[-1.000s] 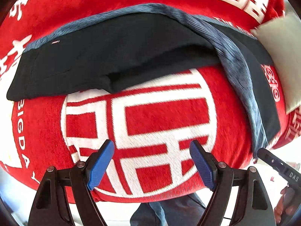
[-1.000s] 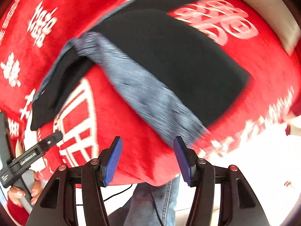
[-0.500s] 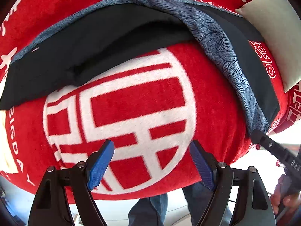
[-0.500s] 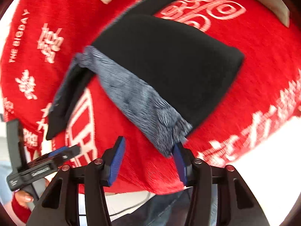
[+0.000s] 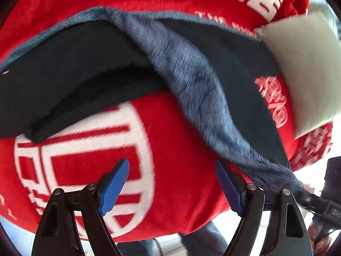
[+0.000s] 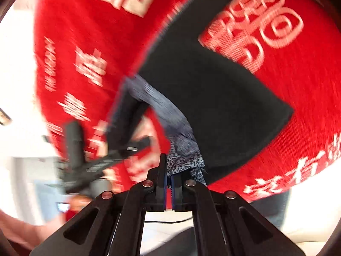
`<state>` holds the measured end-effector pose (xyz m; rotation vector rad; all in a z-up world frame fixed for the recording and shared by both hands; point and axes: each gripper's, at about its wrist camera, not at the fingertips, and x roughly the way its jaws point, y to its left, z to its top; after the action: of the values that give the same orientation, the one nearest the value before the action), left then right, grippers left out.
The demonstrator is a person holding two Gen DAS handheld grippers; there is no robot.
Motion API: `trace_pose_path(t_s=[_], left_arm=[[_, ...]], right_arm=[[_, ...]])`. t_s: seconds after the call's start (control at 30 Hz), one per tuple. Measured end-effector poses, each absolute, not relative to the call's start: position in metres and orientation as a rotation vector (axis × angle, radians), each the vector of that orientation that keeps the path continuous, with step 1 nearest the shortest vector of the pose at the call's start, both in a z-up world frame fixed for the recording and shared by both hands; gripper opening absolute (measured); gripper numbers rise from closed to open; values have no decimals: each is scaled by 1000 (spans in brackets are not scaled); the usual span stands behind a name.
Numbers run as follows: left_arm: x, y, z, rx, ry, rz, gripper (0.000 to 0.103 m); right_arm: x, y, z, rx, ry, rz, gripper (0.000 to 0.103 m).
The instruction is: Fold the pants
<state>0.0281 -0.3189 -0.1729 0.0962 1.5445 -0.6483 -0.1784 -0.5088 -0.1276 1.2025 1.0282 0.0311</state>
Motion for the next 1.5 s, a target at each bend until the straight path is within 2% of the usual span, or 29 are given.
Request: trace_pose_path(t_s=[0.23,0.47,0.63,0.87,0.9,0.97,1.03,1.27,1.5], left_arm=[[62,-338,-175,-188,1645,-667,83],[71,-367,-186,-281,1708,-679,83],[74,-354,-178,-349,1720,-688,83],[86,-376,-201,-405,1773,-693,83],[85,-378,-203,-403,1768,-685,80],[86,-382,-203,-417,1754,-683,38],[87,-385,-196,-414,1729,-688,22],[109,-413,-141,-293,1587,-698,20],[138,-457,-133,-225,1568,-704,20]], right_arm=[[-161,-562,-73,1287,886,158,2],[-143,-578,-63,1237,957,231,2],[-133,-583,-64,1226,992,273,2],[-125,-576,-70,1207,1056,359,2],[-125,-575,-70,1205,1064,363,2],[-124,-576,-70,1202,1073,367,2],[-123,-580,-68,1198,1072,364,2],[-107,-626,-49,1144,1031,271,3],[-58,-688,-34,1017,1002,142,2]])
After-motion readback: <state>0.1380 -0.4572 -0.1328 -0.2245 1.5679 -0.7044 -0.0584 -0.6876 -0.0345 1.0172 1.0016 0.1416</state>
